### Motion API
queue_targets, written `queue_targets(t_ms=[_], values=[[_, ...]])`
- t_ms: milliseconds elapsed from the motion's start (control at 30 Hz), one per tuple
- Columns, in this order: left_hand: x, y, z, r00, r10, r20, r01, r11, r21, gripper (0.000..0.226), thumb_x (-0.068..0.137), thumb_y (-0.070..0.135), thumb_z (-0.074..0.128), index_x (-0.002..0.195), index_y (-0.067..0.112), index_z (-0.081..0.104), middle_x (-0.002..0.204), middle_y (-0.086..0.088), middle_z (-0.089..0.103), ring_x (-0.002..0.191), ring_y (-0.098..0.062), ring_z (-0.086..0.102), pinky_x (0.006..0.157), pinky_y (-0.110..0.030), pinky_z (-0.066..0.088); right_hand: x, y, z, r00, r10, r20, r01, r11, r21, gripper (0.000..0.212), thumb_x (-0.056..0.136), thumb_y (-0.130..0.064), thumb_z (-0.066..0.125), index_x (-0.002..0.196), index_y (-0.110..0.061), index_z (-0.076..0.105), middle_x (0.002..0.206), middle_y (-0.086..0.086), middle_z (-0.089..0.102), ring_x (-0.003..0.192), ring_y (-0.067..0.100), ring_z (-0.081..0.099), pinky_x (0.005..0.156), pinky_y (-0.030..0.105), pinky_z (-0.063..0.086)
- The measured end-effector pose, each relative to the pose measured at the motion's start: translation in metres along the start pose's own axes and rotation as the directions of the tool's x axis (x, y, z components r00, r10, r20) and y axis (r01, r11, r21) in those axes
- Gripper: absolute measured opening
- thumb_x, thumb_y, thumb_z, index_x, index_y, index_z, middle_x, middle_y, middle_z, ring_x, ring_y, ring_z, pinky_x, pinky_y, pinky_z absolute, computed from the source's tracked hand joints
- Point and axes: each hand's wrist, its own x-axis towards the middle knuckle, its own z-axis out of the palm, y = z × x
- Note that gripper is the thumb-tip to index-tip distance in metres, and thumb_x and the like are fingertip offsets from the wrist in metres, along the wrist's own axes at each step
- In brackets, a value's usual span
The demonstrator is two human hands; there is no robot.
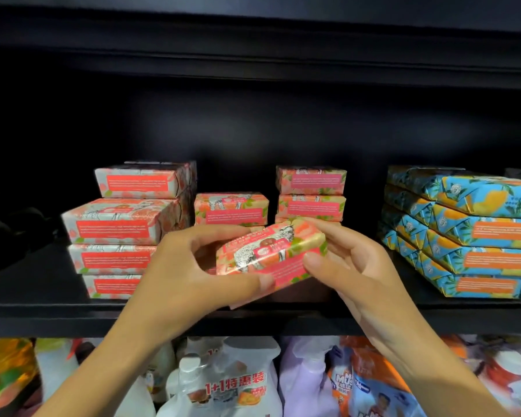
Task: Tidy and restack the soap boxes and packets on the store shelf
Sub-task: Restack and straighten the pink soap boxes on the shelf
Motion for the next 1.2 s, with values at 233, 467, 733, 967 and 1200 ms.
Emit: queue_targets(t_ms=[233,467,733,967,1200], values=[[-0.002,0.012,-0.014,0.939,0.238,-0.249,-0.194,0.963,0.186,0.06,0.047,0.055,0.078,0.103,0.04,0.064,0.098,0.017,0.068,0.09,0.002,0.065,0.071,-0.016,0.054,-0.014,0.023,-0.009,1.0,0.016,-0.01,-0.018,0.826,-0.563,0.037,0.072,-0.044,0.076,0.106,-0.034,0.067,0.105,-0.024,0.064,0.102,-0.003,0.058,0.084,0.009,0.043],[0.054,0.026,-0.024,0.88,0.357,-0.312,-0.179,0.86,0.478,0.075,0.058,0.053,0.078,0.121,0.014,0.064,0.106,0.005,0.067,0.095,-0.005,0.062,0.082,-0.019,0.051,-0.017,0.04,-0.002,0.989,0.027,0.146,0.118,0.456,-0.882,0.038,0.081,-0.053,0.059,0.116,-0.038,0.061,0.112,-0.03,0.052,0.11,-0.011,0.035,0.088,-0.001,0.026],[0.069,0.015,-0.022,0.908,0.319,-0.272,-0.105,0.801,0.589,0.063,0.063,0.045,0.081,0.116,0.015,0.064,0.099,0.01,0.059,0.072,0.006,0.052,0.056,0.004,0.037,-0.02,0.042,-0.005,0.984,-0.02,0.18,0.172,0.4,-0.9,0.044,0.081,-0.064,0.048,0.12,-0.044,0.056,0.119,-0.033,0.05,0.112,-0.014,0.037,0.086,-0.002,0.02],[0.065,0.016,-0.024,0.873,0.453,-0.181,-0.162,0.62,0.768,0.03,0.073,0.033,0.078,0.09,0.009,0.073,0.093,-0.003,0.067,0.089,-0.019,0.058,0.078,-0.029,0.044,-0.023,0.041,0.0,0.983,-0.118,0.142,0.175,0.356,-0.918,0.034,0.074,-0.051,0.059,0.101,-0.034,0.07,0.102,-0.023,0.065,0.095,-0.001,0.06,0.079,0.01,0.036],[0.052,0.011,-0.012,0.823,0.55,-0.143,-0.166,0.474,0.865,0.025,0.08,0.012,0.075,0.103,0.005,0.07,0.104,-0.012,0.069,0.099,-0.032,0.061,0.08,-0.04,0.048,-0.021,0.042,-0.005,0.983,-0.027,0.182,0.176,0.42,-0.89,0.04,0.08,-0.056,0.054,0.116,-0.039,0.061,0.109,-0.037,0.047,0.106,-0.018,0.04,0.089,0.004,0.032]])
